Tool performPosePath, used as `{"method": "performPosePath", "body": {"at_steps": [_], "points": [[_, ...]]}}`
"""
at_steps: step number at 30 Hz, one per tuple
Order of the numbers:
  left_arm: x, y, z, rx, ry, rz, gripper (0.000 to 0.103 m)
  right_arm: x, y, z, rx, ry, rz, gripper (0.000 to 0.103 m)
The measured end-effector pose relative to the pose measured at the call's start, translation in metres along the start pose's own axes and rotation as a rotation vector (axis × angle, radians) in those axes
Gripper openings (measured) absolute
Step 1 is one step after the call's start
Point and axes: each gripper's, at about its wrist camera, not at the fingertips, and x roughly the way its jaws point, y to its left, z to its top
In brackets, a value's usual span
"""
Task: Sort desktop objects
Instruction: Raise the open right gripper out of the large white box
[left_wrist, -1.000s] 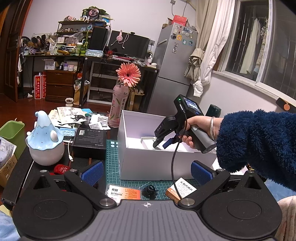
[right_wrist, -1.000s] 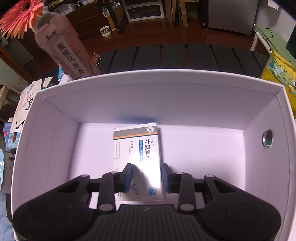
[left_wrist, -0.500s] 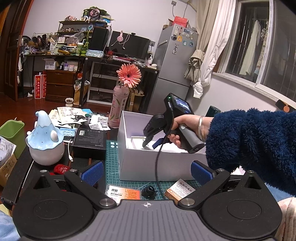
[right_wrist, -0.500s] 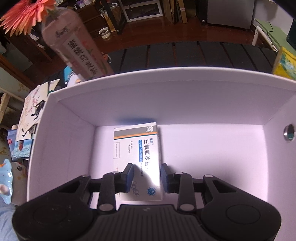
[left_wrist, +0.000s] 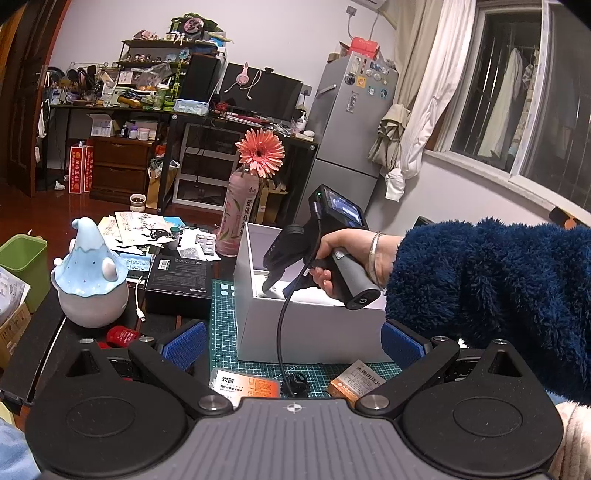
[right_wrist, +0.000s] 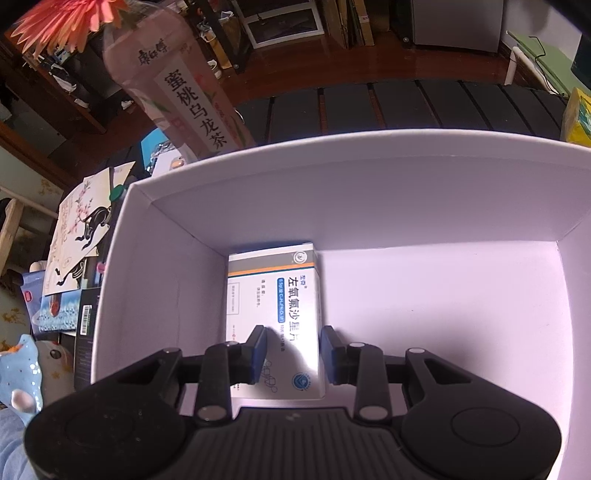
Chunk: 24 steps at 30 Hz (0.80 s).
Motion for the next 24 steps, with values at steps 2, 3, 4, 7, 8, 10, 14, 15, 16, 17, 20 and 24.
{"method": "performPosePath", "body": {"at_steps": [2,3,4,7,8,10,14,15,16,17,20,24], "points": [[-0.0001,0.0002,0.0003,-0.003,-0.001,0.000,0.102,0.0011,0.0017,0.0001,0.005,-0.004,-0.002,0.030],[-0.0001,-0.0002,0.0003,-0.001,-0.002,-0.001,0.102,0.0015,0.0023,0.0002,0.005,-0.005,-0.004,0.030],[0.0000,-0.0004,0.0005,0.001,-0.002,-0.001,0.102,0.0019,0.0029,0.0003,0.006,-0.006,-0.005,0.030],[0.0000,-0.0008,0.0006,0.002,-0.003,-0.001,0.102,0.0021,0.0037,0.0002,0.007,-0.008,-0.006,0.030],[-0.0001,-0.0009,0.0005,0.002,-0.003,-0.001,0.102,0.0021,0.0042,0.0002,0.005,-0.009,-0.006,0.030],[-0.0003,-0.0010,0.0006,0.001,-0.003,-0.001,0.102,0.0021,0.0051,0.0002,0.001,-0.010,-0.009,0.030],[-0.0013,-0.0024,0.0003,0.003,-0.002,0.000,0.102,0.0031,0.0068,0.0001,-0.004,-0.011,-0.009,0.030],[-0.0012,-0.0023,0.0003,0.003,-0.002,0.000,0.102,0.0032,0.0069,0.0001,-0.003,-0.011,-0.007,0.030],[-0.0012,-0.0023,0.0003,0.003,-0.002,0.000,0.102,0.0033,0.0071,0.0001,-0.002,-0.010,-0.004,0.030],[-0.0007,-0.0035,0.0002,0.003,-0.001,0.000,0.102,0.0034,0.0072,0.0001,-0.002,-0.010,-0.001,0.030],[-0.0004,-0.0040,-0.0001,0.002,0.000,0.001,0.102,0.0043,0.0088,-0.0005,0.006,-0.011,0.010,0.030],[-0.0008,-0.0056,-0.0005,0.002,0.001,0.001,0.102,0.0055,0.0101,-0.0007,0.011,-0.012,0.006,0.030]]}}
